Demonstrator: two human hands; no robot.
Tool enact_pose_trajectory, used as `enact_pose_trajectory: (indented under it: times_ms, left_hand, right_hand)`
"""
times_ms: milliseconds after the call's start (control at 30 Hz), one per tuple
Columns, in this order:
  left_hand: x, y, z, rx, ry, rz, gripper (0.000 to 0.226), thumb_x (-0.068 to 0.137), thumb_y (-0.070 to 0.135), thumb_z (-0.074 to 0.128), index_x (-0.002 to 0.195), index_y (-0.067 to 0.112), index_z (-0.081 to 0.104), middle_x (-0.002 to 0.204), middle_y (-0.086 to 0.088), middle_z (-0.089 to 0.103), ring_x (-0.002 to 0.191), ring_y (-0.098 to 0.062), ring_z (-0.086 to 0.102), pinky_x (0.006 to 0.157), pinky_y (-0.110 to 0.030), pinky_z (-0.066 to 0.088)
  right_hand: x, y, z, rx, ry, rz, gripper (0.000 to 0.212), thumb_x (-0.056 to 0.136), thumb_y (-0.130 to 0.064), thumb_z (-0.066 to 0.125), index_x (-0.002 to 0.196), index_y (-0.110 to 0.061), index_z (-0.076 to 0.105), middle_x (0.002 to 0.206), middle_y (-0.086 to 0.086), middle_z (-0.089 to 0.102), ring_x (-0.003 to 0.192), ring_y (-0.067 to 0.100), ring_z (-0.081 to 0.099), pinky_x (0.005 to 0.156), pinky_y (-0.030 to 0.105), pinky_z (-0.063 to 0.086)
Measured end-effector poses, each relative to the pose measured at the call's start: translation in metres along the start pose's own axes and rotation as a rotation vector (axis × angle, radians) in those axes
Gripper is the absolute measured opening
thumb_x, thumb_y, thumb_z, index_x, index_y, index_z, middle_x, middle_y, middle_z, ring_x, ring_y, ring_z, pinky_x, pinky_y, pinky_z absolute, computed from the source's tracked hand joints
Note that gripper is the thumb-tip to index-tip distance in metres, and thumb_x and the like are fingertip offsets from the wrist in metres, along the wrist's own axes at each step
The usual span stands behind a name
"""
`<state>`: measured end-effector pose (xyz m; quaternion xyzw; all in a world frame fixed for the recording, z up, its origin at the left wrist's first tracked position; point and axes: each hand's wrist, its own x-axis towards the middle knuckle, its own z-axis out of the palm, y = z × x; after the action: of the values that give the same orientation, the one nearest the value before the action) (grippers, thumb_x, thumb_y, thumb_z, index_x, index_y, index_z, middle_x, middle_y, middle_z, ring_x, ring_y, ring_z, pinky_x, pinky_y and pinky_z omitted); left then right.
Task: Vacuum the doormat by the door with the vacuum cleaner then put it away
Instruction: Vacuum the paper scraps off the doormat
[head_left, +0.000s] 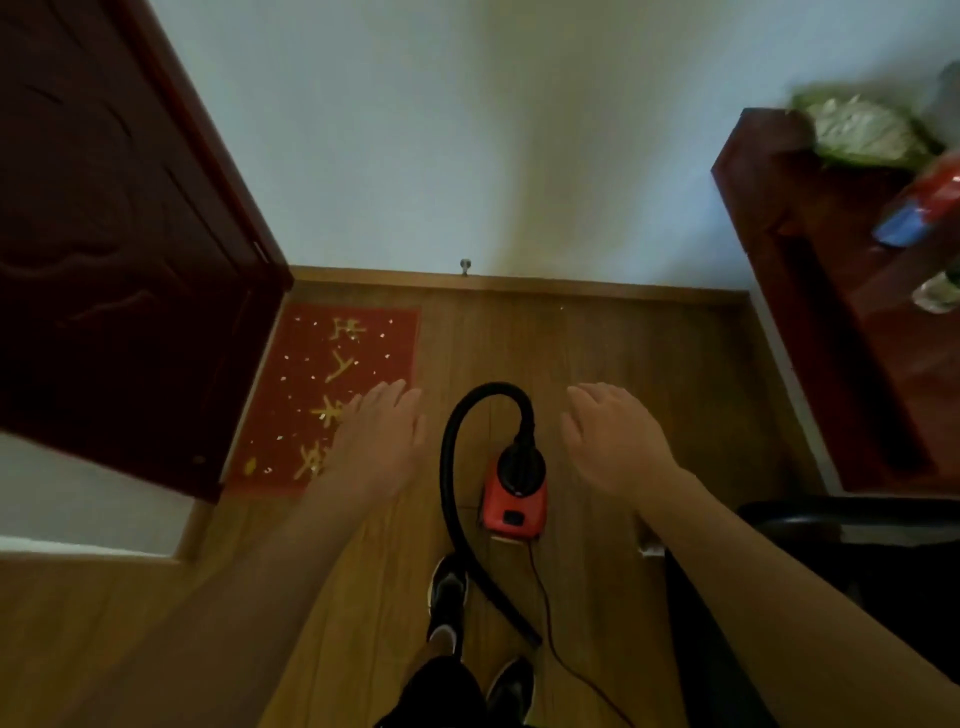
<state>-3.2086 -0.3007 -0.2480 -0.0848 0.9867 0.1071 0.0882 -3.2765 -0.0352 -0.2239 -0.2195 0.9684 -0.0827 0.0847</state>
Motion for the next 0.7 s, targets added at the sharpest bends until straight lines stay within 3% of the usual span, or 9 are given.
enact_pose_trajectory:
  times_ms: [67, 167, 300, 500, 700]
  left_hand:
    - [0.019, -0.007, 0.017, -0.001, -0.034, -0.004, 0.048, 0.109, 0.033, 0.032, 0.154, 0.017, 0.041, 0.163, -0.006, 0.038, 0.153, -0.024, 0.029, 0.126, -0.045, 0.02]
    - [0.047, -0.019, 0.045, -0.024, -0.077, -0.002, 0.04, 0.108, 0.029, 0.036, 0.14, 0.013, 0.054, 0.151, -0.007, 0.051, 0.145, -0.026, 0.04, 0.123, -0.046, 0.026]
    - [0.086, -0.038, 0.088, -0.043, -0.143, 0.008, 0.039, 0.107, 0.027, 0.036, 0.138, 0.011, 0.055, 0.148, -0.008, 0.052, 0.142, -0.026, 0.041, 0.122, -0.046, 0.027]
    - [0.145, -0.072, 0.164, -0.027, -0.219, 0.008, 0.051, 0.108, 0.031, 0.035, 0.156, 0.014, 0.037, 0.164, -0.009, 0.035, 0.154, -0.027, 0.027, 0.127, -0.045, 0.019]
    - [0.187, -0.099, 0.261, -0.045, -0.307, 0.022, 0.045, 0.107, 0.028, 0.038, 0.148, 0.011, 0.046, 0.157, -0.012, 0.044, 0.149, -0.031, 0.035, 0.124, -0.048, 0.026]
  right_hand:
    - [0.016, 0.002, 0.02, 0.014, -0.03, 0.017, 0.036, 0.104, -0.033, 0.036, 0.118, -0.012, 0.062, 0.121, 0.005, 0.064, 0.117, 0.025, 0.058, 0.105, 0.039, 0.044]
    - [0.045, 0.006, 0.055, 0.009, -0.095, 0.033, 0.039, 0.105, -0.031, 0.036, 0.129, -0.01, 0.058, 0.133, 0.009, 0.061, 0.125, 0.026, 0.053, 0.109, 0.039, 0.039]
    - [0.084, 0.013, 0.103, 0.019, -0.17, 0.056, 0.043, 0.105, -0.033, 0.036, 0.137, -0.01, 0.054, 0.141, 0.009, 0.057, 0.132, 0.025, 0.049, 0.113, 0.04, 0.035]
    - [0.133, 0.036, 0.19, 0.007, -0.222, 0.075, 0.04, 0.102, -0.033, 0.039, 0.125, -0.009, 0.06, 0.128, 0.011, 0.064, 0.121, 0.029, 0.056, 0.107, 0.046, 0.043]
    - [0.162, 0.054, 0.286, 0.002, -0.312, 0.103, 0.039, 0.1, -0.031, 0.039, 0.12, -0.007, 0.062, 0.121, 0.012, 0.066, 0.116, 0.03, 0.058, 0.103, 0.045, 0.044]
